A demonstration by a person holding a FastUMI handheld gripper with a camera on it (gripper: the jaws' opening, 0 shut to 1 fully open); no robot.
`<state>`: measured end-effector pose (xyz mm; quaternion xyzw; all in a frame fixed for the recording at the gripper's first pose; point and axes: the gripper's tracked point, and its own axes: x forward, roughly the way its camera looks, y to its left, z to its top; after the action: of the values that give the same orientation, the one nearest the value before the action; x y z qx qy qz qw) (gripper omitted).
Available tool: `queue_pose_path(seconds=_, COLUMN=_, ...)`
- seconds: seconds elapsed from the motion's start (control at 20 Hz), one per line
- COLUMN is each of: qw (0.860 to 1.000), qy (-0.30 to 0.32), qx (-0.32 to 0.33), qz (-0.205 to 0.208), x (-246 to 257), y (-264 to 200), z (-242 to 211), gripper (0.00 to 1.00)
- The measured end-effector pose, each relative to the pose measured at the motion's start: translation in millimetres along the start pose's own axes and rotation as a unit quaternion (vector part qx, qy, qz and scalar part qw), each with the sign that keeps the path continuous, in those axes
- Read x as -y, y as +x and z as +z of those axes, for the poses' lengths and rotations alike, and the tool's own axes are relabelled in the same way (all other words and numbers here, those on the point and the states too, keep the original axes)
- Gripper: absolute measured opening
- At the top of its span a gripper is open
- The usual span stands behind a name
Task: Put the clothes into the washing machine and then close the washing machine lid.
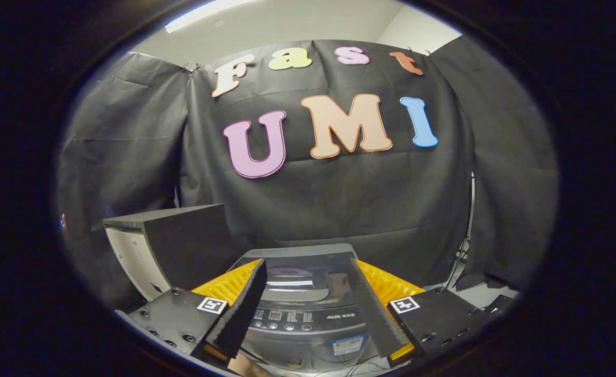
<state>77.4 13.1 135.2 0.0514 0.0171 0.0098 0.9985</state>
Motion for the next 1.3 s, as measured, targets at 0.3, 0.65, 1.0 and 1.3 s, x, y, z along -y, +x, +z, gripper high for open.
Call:
queue_pose_path(seconds=0.3, qw=0.999, qy=-0.038, qx=0.03, qz=-0.002, x=10.4, y=-46.5, z=-45.8, gripper=0.97)
queue_pose_path(seconds=0.65, qw=0.999, qy=0.012, qx=0.038, qz=0.005, x=12.4, y=-75.6, z=-92.4, gripper=0.97)
queue_pose_path(seconds=1.0, qw=0.999, qy=0.022, qx=0.029, qz=0.001, x=15.0, y=-79.6, z=-114.5, gripper=0.98)
queue_pose_path(seconds=1.3, qw=0.999, qy=-0.041, qx=0.009, qz=0.011, x=0.8, y=-82.0, z=-122.7, gripper=0.98)
